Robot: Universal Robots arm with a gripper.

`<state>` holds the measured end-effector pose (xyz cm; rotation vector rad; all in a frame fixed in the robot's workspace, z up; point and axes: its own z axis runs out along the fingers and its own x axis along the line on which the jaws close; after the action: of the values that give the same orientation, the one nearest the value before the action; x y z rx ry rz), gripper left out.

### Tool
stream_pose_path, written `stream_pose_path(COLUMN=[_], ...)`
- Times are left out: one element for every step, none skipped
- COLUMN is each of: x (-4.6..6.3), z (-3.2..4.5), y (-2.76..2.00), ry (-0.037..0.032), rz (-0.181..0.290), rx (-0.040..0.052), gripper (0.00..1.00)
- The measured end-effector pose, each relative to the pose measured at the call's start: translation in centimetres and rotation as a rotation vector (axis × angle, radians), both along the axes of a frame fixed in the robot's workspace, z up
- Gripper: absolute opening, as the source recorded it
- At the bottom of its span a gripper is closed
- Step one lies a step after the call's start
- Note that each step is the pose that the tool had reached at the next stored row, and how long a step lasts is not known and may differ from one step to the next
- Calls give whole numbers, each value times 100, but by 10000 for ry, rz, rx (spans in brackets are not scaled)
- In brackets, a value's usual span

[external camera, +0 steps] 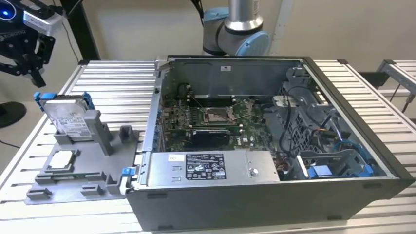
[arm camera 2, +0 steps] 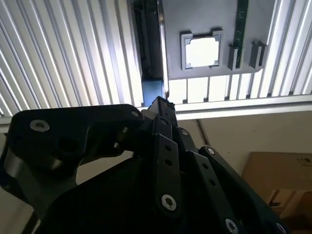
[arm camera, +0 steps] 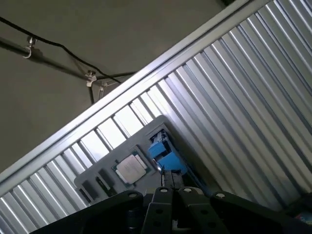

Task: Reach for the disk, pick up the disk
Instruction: 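Pick up the disk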

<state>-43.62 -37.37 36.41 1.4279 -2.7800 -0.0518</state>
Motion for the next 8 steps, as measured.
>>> stream_pose_path(x=[0, 0, 0, 0, 0, 0, 0, 0], z=[0, 0, 0, 0, 0, 0, 0, 0], y=[0, 0, 0, 0, 0, 0, 0, 0], ry=[0, 0, 0, -1, -1, 0, 0, 0], rz=[176, 333, 505, 672, 852, 1021, 1193, 1375], rx=[0, -1, -1, -2, -2, -2, -2, -2], gripper=[0, 0, 0, 0, 0, 0, 0, 0])
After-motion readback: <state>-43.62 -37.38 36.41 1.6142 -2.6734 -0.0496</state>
